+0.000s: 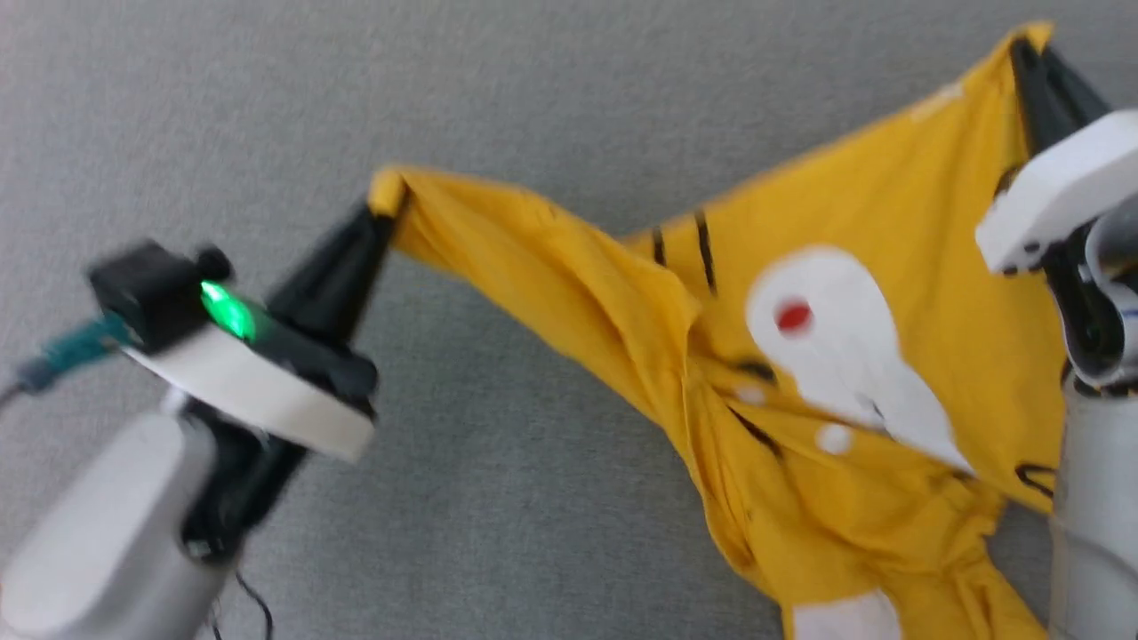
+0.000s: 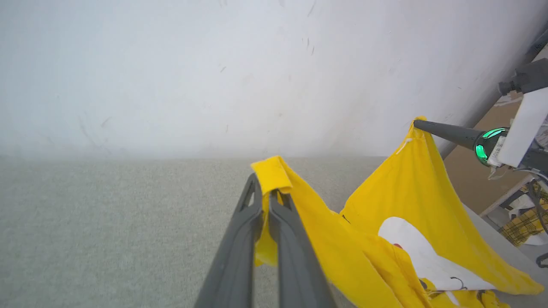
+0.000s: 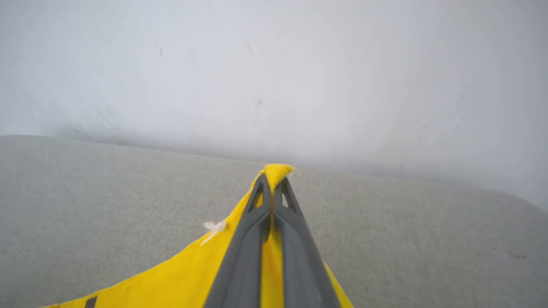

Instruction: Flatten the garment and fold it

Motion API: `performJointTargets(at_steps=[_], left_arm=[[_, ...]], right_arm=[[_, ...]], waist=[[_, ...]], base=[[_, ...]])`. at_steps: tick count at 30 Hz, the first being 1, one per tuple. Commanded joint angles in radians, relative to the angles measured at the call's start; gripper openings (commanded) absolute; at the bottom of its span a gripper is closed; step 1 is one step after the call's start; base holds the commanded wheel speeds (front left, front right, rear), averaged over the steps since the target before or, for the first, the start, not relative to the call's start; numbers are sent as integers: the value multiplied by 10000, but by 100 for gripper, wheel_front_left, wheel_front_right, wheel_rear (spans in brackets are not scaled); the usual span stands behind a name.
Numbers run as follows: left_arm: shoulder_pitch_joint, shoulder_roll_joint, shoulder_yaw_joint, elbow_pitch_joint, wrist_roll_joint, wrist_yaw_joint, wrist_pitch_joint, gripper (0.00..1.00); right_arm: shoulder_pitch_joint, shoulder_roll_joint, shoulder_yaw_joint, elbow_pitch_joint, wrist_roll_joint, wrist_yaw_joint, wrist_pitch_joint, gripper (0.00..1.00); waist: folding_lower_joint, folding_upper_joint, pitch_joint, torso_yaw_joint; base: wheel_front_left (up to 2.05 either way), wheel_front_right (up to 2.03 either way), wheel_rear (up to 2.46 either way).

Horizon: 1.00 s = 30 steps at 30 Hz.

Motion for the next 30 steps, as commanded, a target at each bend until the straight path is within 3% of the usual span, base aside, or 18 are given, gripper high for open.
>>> performJointTargets(at_steps=[1, 5, 9, 20, 30], left_arm=[[-332, 16, 141, 54, 111, 77, -85, 0], [-1704, 104, 570, 484, 534, 373, -31, 0], [-3448, 232, 628, 973, 983, 397, 531, 0], [-7959, 356, 117, 3684, 1729, -439, 2078, 0], [-11255, 345, 91, 5441, 2339, -662, 1918, 0]], right_arm=[[-256, 20, 25, 35, 58, 4, -173, 0], [-1147, 74, 181, 426, 145, 4, -921, 0], [-2304, 87, 481, 959, 101, 4, -1191, 0], [-5584, 97, 825, 3583, 23, 4, -1647, 0], [-8503, 98, 524, 5890, -866, 4, -2516, 0]], waist=[[0, 0, -792, -713], [0, 0, -1301, -1062], [0, 0, -1575, -1363], [0, 0, -1517, -2095], [0, 0, -535, -2534]], base=[[0, 0, 0], [0, 0, 0], [0, 0, 0], [0, 0, 0], [0, 0, 0]])
